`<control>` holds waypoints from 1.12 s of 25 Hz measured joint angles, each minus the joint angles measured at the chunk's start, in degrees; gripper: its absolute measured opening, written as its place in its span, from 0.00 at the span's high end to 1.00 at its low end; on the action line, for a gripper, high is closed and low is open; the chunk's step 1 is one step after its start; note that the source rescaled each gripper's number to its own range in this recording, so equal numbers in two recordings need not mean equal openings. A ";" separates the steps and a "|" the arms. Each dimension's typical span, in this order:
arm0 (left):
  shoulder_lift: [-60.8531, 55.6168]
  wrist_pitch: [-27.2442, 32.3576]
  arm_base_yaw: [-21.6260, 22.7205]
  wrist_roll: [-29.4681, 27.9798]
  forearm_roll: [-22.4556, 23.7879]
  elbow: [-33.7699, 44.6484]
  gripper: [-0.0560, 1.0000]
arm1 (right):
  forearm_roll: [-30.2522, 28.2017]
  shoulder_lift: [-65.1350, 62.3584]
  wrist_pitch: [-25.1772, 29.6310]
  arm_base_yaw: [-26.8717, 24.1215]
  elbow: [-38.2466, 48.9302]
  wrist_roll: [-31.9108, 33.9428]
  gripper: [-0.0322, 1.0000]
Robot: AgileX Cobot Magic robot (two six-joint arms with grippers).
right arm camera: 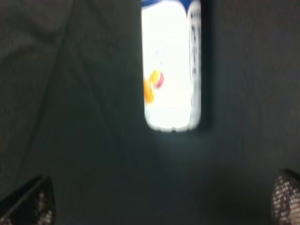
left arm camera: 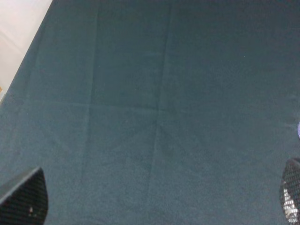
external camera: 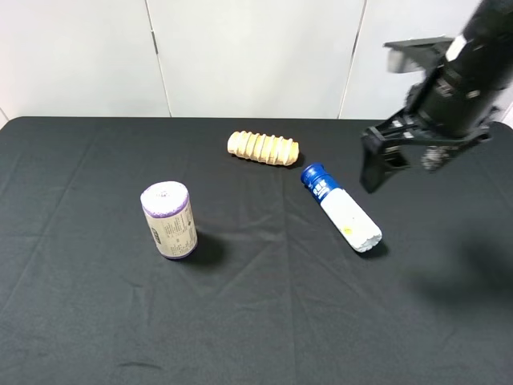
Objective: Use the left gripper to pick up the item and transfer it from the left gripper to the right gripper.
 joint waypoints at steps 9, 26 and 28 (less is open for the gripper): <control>0.00 0.00 0.00 0.00 0.00 0.00 0.01 | 0.00 -16.37 2.49 0.14 11.53 0.22 0.00; 0.00 0.00 0.00 0.00 0.00 0.00 0.01 | -0.06 -65.78 -14.18 0.14 35.46 1.11 0.00; 0.00 0.00 0.00 0.00 0.00 0.00 0.01 | -0.22 -70.32 -14.20 0.14 35.46 1.55 0.00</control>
